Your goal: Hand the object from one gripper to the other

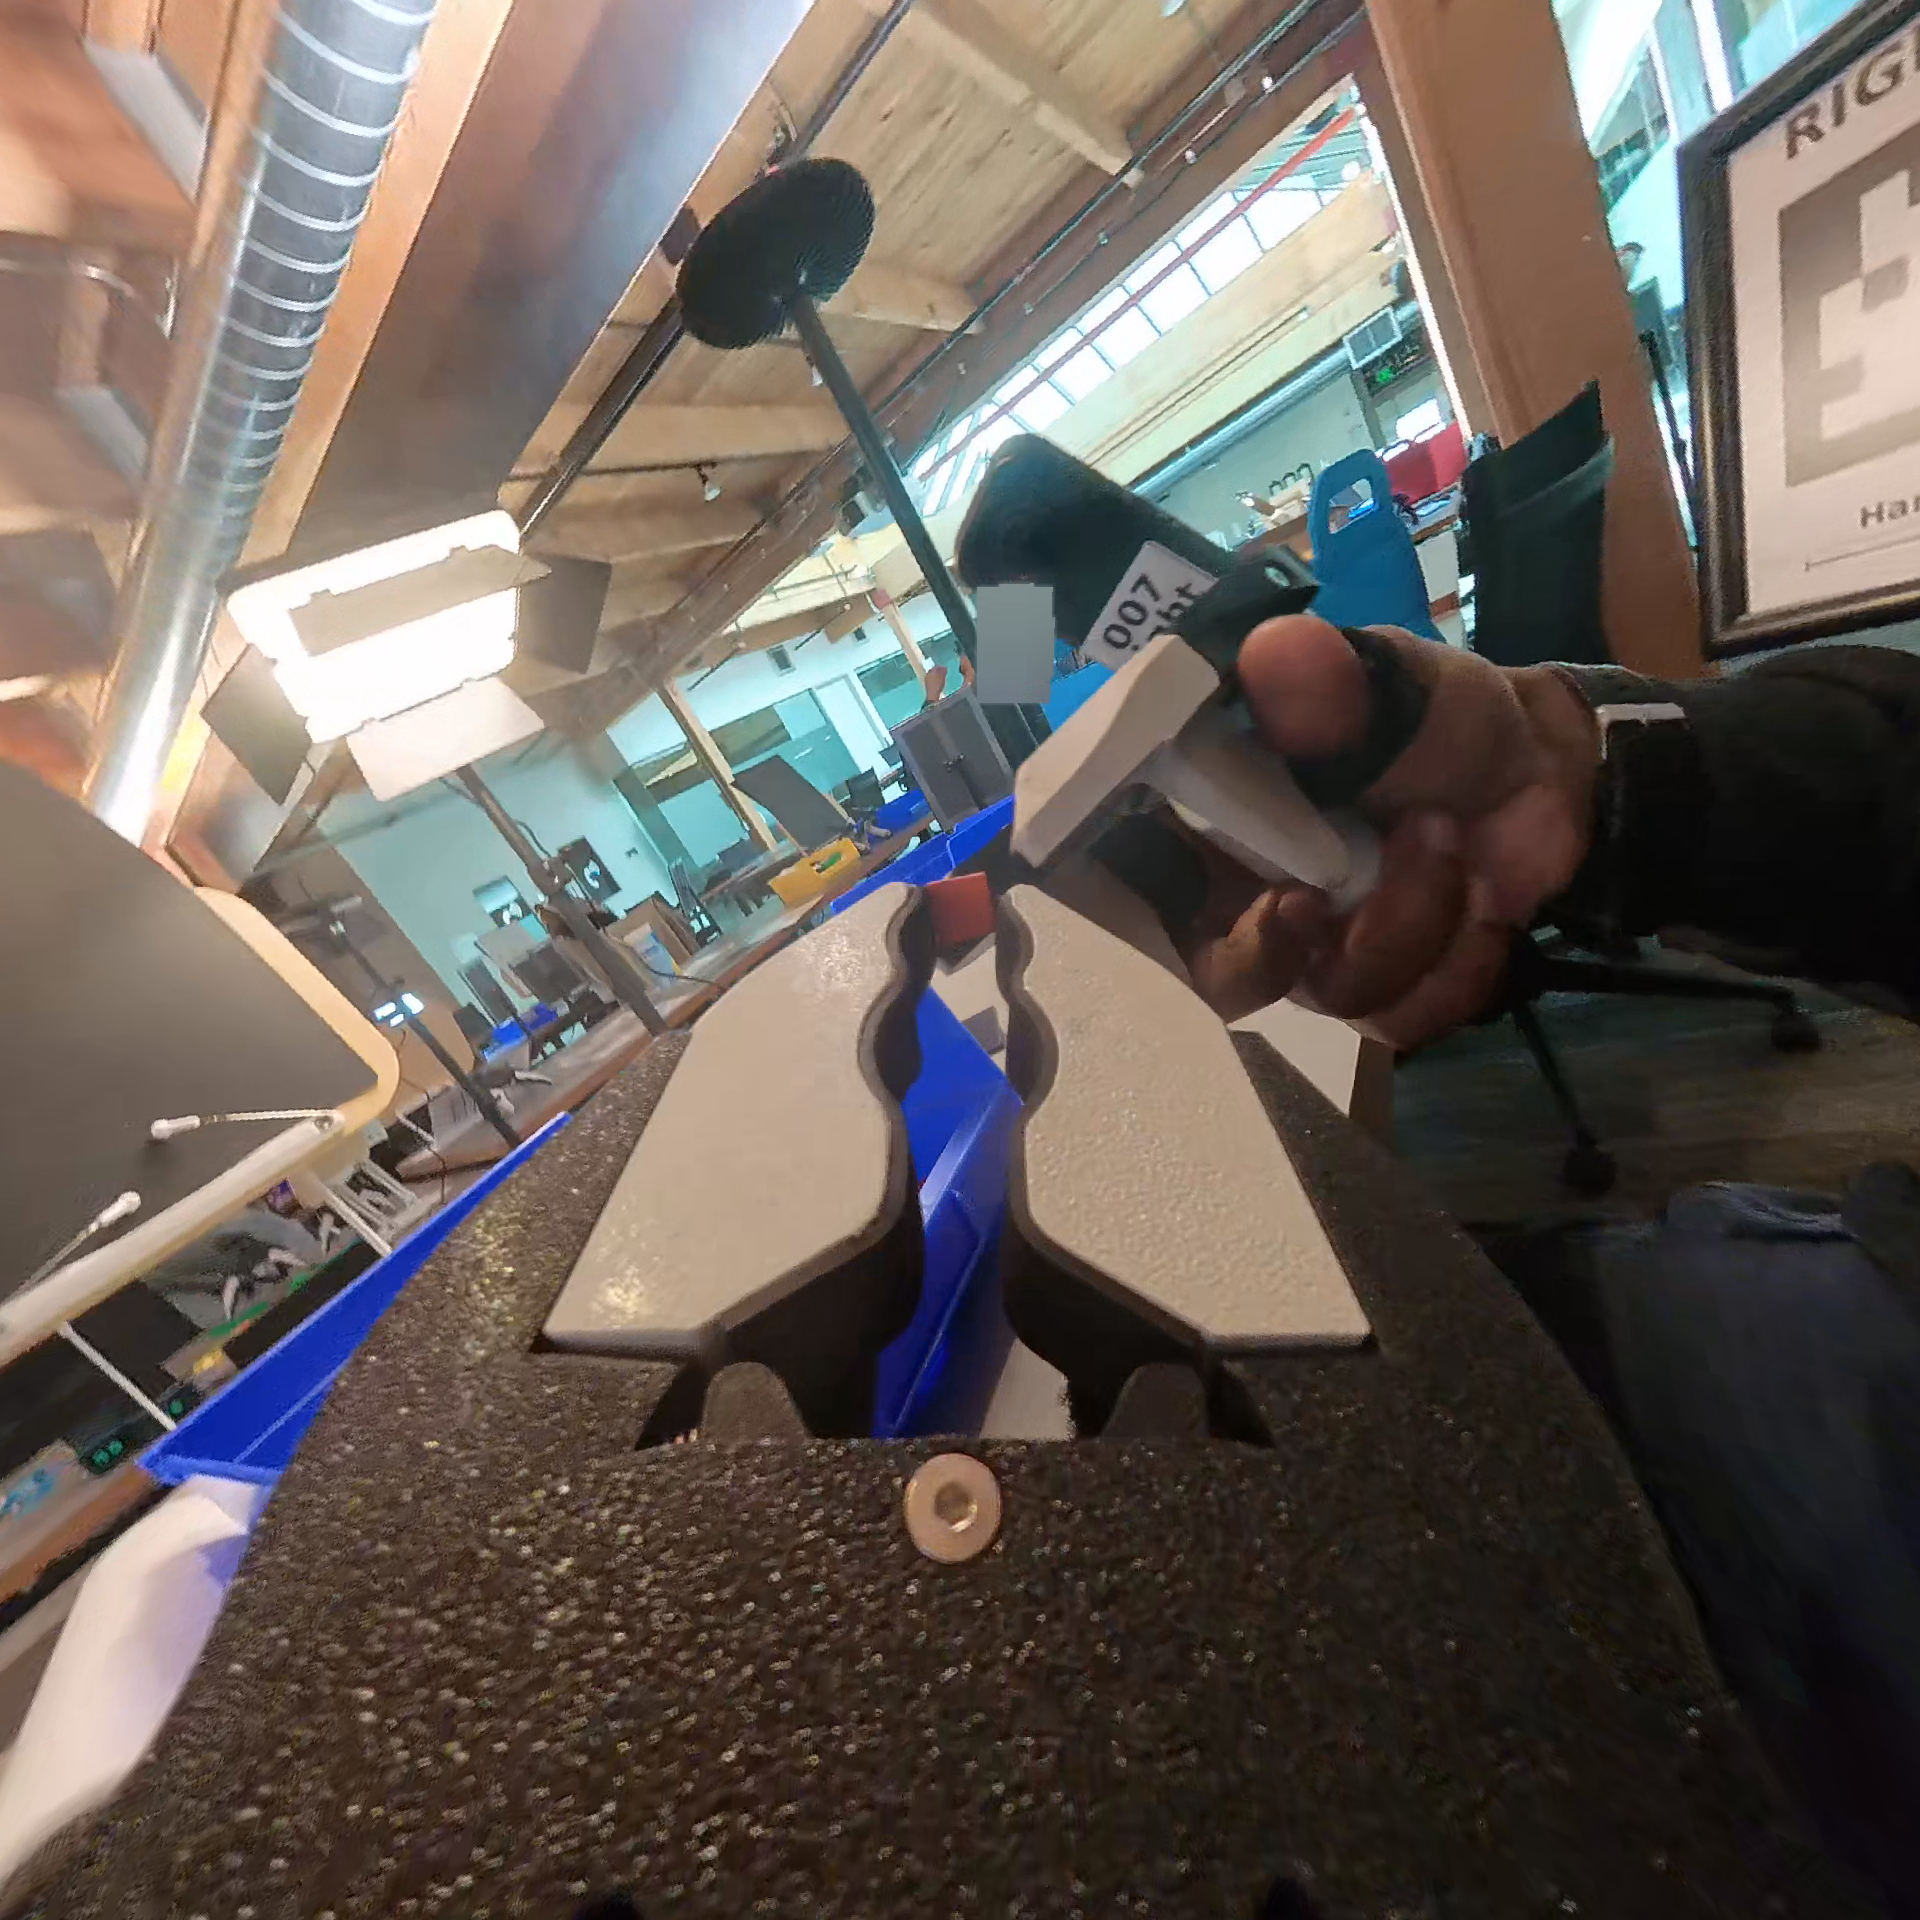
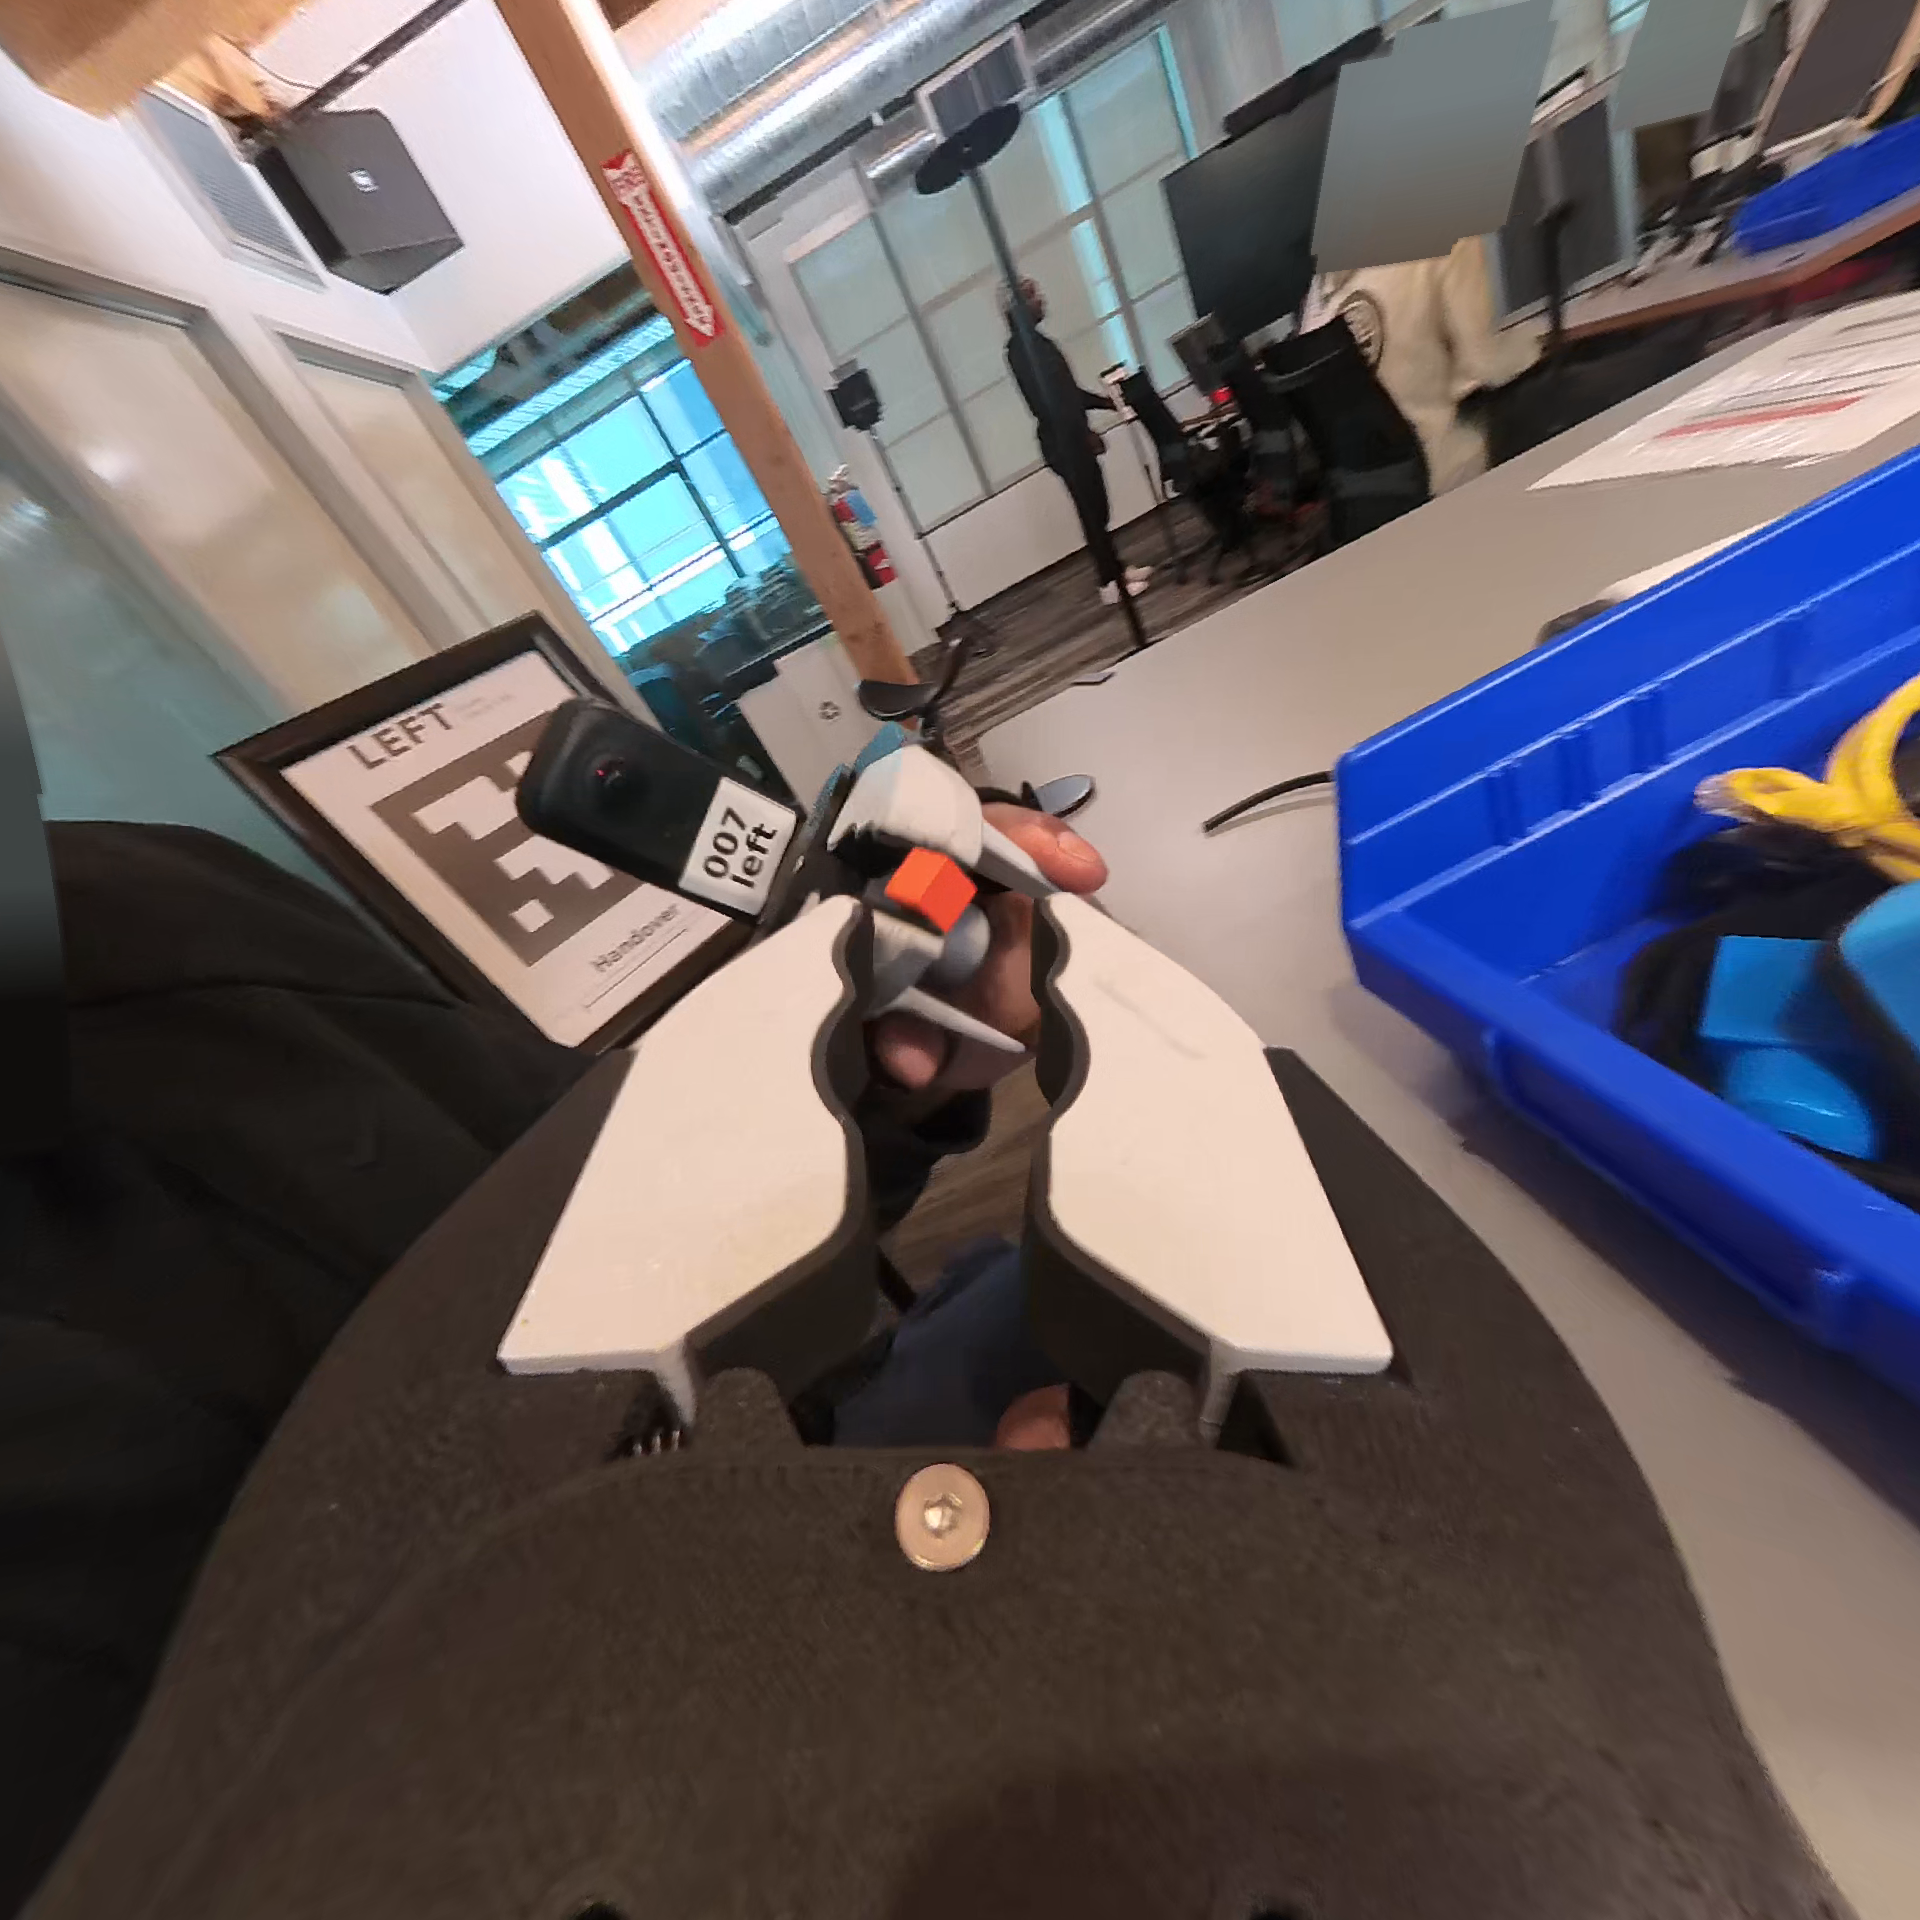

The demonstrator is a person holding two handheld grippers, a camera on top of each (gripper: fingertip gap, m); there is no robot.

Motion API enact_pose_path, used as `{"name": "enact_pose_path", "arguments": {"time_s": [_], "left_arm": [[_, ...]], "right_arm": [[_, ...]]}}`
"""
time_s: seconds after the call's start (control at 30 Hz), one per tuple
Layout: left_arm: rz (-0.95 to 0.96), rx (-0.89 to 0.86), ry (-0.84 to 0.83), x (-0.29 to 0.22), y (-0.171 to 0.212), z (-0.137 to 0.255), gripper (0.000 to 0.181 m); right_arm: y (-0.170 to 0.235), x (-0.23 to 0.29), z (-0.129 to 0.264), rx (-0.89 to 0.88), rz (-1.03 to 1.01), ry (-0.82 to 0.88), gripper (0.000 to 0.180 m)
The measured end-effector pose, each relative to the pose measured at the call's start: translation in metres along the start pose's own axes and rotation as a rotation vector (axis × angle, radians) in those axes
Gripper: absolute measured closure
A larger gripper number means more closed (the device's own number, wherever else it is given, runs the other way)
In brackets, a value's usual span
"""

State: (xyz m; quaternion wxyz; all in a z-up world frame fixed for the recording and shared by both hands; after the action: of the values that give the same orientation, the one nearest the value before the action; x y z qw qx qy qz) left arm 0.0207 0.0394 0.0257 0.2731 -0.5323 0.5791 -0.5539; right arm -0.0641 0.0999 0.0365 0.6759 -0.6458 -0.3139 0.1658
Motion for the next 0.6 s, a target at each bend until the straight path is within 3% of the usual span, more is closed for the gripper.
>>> {"name": "enact_pose_path", "arguments": {"time_s": [0.6], "left_arm": [[-0.147, 0.032, 0.027, -0.0115, 0.0054, -0.0004, 0.169]], "right_arm": [[0.0076, 0.0079, -0.0042, 0.07, 0.05, -0.036, 0.165]]}}
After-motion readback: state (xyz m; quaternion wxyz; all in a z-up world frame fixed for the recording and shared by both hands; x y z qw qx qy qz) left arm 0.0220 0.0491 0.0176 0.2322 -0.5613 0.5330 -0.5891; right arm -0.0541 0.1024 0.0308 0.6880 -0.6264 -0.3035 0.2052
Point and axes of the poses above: each gripper's, where its closed fingertips meet, z back along the fingers, y out of its underside, x = y × z across the jaws, the point moved 6 cm from there along z, back along the fingers, and after that the axes turned 14 degrees about z, right-handed, at the moved point
